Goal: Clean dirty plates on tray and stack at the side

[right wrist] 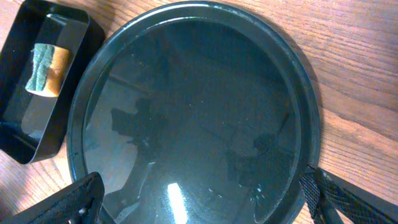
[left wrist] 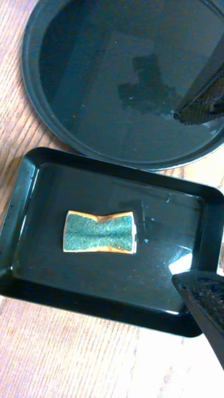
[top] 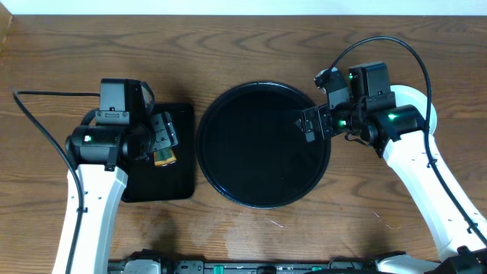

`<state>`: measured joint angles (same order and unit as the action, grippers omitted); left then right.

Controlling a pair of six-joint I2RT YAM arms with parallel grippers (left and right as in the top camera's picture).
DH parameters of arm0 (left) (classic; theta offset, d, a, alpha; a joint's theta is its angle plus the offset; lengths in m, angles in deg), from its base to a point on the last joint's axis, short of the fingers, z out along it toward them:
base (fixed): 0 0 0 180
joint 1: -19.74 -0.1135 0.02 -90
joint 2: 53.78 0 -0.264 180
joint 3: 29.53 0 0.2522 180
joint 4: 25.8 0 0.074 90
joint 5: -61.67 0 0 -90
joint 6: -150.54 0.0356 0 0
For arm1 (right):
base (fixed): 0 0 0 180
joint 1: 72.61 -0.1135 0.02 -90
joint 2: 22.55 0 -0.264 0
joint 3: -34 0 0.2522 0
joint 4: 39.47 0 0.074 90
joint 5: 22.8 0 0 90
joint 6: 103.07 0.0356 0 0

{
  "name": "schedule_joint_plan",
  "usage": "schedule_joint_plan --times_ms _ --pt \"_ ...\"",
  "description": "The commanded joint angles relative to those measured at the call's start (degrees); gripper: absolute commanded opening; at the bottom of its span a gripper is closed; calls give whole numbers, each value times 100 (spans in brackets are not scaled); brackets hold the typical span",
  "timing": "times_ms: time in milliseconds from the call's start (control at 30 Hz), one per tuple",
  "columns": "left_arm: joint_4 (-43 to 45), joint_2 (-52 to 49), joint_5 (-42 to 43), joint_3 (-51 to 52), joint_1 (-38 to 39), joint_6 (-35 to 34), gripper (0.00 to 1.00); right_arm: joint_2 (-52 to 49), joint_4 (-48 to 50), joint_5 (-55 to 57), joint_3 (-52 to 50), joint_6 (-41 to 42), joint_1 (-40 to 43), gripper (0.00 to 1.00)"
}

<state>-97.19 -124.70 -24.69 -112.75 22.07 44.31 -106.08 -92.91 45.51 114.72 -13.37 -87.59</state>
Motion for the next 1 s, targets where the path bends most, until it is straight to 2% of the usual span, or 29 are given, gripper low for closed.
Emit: schedule_joint_plan --times_ms 0,500,533,567,967 --pt "2 50 -92 -42 -33 57 78 -7 7 -85 42 -17 -48 99" --pt "0 50 -90 -42 -33 57 82 -7 2 -83 42 -20 -48 99" --pt "0 50 -90 -42 -33 57 89 -7 2 -83 42 -20 -48 99" --pt "0 50 -90 -42 -33 57 90 -7 2 -83 42 -20 -48 99" --pt "0 50 -90 -42 -33 57 91 -7 2 -83 42 -17 -48 99"
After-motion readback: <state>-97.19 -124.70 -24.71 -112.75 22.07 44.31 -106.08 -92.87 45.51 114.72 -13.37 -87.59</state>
